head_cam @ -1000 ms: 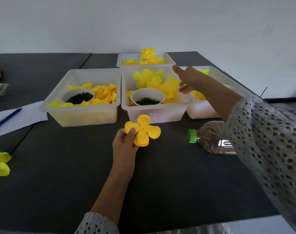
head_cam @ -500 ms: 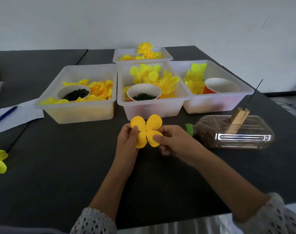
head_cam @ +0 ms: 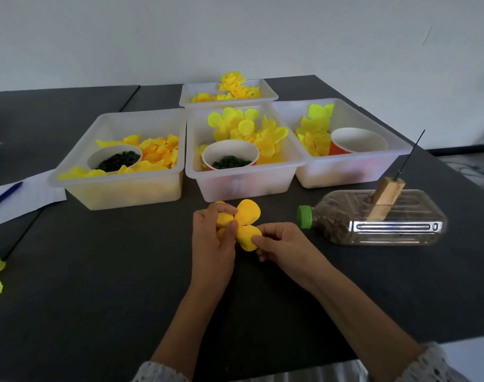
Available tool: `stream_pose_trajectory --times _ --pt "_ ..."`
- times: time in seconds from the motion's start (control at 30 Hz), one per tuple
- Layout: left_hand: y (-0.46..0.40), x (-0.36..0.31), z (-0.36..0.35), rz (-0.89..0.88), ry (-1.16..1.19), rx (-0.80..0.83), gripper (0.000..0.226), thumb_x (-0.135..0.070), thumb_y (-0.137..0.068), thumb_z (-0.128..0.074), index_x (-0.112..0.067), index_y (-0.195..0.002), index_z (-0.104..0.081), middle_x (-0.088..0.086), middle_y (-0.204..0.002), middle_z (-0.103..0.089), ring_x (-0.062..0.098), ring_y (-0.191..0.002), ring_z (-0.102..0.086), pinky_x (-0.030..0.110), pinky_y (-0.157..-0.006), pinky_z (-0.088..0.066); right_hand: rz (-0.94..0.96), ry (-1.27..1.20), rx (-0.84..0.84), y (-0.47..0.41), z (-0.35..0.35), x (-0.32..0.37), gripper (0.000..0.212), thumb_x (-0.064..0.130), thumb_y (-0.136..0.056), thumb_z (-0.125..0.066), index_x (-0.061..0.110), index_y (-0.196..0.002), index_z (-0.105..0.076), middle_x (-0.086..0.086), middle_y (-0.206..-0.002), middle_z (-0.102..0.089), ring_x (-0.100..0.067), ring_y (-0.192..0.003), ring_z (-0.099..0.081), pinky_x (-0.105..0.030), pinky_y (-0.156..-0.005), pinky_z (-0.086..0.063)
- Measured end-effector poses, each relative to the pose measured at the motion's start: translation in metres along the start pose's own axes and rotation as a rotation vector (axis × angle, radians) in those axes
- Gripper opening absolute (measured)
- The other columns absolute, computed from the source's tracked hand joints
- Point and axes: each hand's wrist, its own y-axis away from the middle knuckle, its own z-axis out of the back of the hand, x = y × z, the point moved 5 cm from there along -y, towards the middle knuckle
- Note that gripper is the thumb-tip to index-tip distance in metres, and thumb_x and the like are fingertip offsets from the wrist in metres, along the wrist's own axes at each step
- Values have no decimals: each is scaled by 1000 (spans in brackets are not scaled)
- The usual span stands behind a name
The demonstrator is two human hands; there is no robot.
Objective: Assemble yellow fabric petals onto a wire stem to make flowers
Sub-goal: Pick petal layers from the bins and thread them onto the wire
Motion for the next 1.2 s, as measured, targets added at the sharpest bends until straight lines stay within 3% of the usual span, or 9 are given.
stream_pose_trajectory --times 0.13,0.27,0.33,0.43,0.57,0.67,0.77,0.97,1.2 --pt "1 2 4 78 53 -21 24 -11 -92 -57 -33 -100 -55 -2 -106 -50 1 -90 -51 16 -67 -39 -18 7 -20 1 -5 -2 8 18 -90 -65 17 -95 -72 -2 -82 -67 -7 -68 -55 -23 -67 -46" --pt "0 0 3 109 111 -7 24 -12 -92 -56 -36 -98 -54 -2 -107 -52 1 -90 -52 10 -66 -41 -9 31 -156 0 -8 -6 6 26 -87 -68 22 -84 -71 11 -61 -62 1 -56 -52 -18 -58 -43" --pt "1 -3 2 95 114 -1 27 -12 -92 -57 -38 -97 -55 -3 -108 -51 3 -92 -52 17 -71 -43 53 62 -209 2 -10 -6 10 25 -88 -68 22 -78 -69 14 -56 -59 4 -53 -50 -17 -56 -39" --pt "1 -7 -1 58 81 34 29 -15 -92 -59 -43 -97 -54 -1 -120 -48 9 -108 -51 30 -85 -49 129 45 -229 6 -10 -3 14 21 -89 -66 18 -75 -67 12 -57 -59 3 -53 -49 -15 -54 -39" --pt "1 -11 -6 -56 18 116 22 -23 -95 -59 -36 -112 -63 -6 -145 -32 -6 -128 -33 8 -98 -34 150 -52 -218 8 -4 0 17 19 -92 -62 8 -81 -68 1 -61 -57 -3 -53 -46 -17 -52 -40" --pt "3 -13 -12 -141 4 240 32 -24 -99 -48 -39 -125 -60 -5 -158 -23 6 -143 -22 17 -108 -27 150 -87 -228 9 -4 -1 20 19 -93 -61 2 -85 -68 -5 -65 -56 -5 -53 -45 -19 -51 -40" --pt "3 -13 -14 -149 0 293 33 -21 -101 -46 -39 -126 -58 -9 -156 -31 10 -143 -23 28 -112 -28 156 -133 -246 9 -2 -3 23 18 -94 -60 -4 -87 -66 -4 -63 -54 -4 -51 -44 -18 -51 -39" --pt "7 -14 -16 -131 -91 368 34 -31 -100 -49 -35 -133 -55 -23 -142 -45 14 -133 -31 7 -99 -23 115 -259 -247 7 0 -2 27 23 -94 -60 0 -80 -65 -2 -62 -56 -6 -54 -46 -19 -51 -39" --pt "5 -11 -10 3 27 256 23 -25 -94 -59 -34 -114 -67 -25 -119 -61 6 -117 -46 9 -89 -35 95 -246 -317 1 -4 -1 50 34 -90 -64 -16 -83 -59 -12 -65 -50 -6 -47 -42 -18 -43 -36"
